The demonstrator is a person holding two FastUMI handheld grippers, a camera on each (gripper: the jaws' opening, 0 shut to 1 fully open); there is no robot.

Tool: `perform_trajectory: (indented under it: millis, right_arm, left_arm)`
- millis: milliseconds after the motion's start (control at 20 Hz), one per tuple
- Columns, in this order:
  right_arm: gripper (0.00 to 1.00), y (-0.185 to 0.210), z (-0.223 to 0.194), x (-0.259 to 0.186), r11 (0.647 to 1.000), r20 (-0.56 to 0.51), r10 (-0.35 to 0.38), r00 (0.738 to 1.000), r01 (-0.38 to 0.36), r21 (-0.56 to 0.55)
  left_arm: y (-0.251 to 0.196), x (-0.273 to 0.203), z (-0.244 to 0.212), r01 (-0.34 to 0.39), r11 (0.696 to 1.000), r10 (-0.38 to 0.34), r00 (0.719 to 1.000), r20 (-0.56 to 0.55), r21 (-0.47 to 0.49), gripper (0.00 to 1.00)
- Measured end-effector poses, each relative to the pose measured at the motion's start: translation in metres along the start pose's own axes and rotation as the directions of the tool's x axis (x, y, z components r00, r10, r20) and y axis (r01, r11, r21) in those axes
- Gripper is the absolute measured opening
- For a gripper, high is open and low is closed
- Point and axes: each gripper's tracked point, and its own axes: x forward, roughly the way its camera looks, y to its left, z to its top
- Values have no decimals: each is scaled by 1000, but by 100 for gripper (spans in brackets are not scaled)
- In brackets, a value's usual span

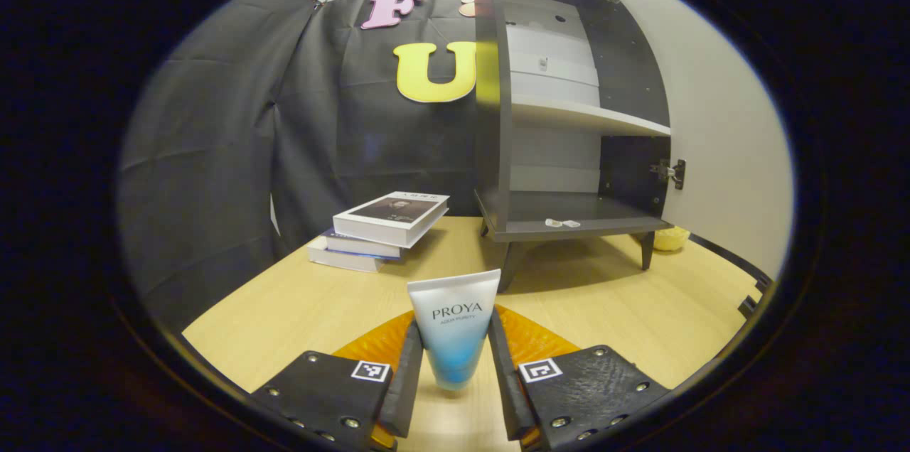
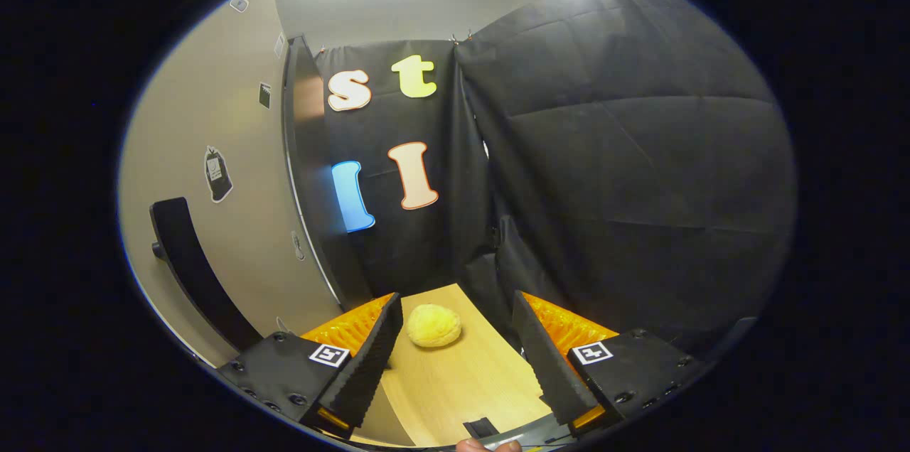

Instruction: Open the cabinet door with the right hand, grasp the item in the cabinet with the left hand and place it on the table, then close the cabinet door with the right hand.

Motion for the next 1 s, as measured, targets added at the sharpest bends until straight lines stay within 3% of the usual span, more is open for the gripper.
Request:
perform_trajectory:
  millis: [100,200,250,350,600,650,750,800,900,950,1000]
  right_arm:
    - [98,0,-3,-1,999,-4,-24,1000,24,-21]
    - [98,5,-9,-3,998,-16,-35,999,34,-46]
    - [92,8,-11,-3,998,-20,-40,999,39,-58]
    - [98,13,-17,-2,997,-29,-52,998,50,-61]
    - [97,5,-28,-6,994,-52,-105,993,104,-31]
    - [92,3,-26,-7,993,-45,-114,992,113,-26]
    - [92,-2,-24,-7,991,-35,-131,991,130,-30]
    - [97,-4,-24,-6,990,-34,-136,990,135,-39]
    - [92,-5,-25,-8,989,-28,-139,990,138,-59]
    - [97,-6,-27,-8,989,-26,-138,990,136,-66]
    - [97,-7,-30,-6,989,-28,-135,990,132,-70]
  left_arm:
    - [-4,0,-11,27,1000,-27,1000,8,7,51]
    - [-2,-1,-23,36,999,-36,999,-4,13,51]
    - [-1,-3,-28,39,999,-39,999,-8,8,51]
    - [1,-4,-36,44,999,-44,999,-15,-4,52]
    - [2,-8,-38,76,997,-76,997,-9,10,55]
    - [0,-9,-39,89,996,-89,996,-11,18,54]
    - [0,-10,-37,105,994,-105,994,-10,25,55]
    - [1,-10,-33,108,994,-108,994,-4,23,54]
    - [1,-15,-19,119,993,-120,993,16,18,82]
    - [-1,-18,-11,129,992,-129,991,24,17,89]
    - [0,-22,0,130,991,-130,991,36,22,89]
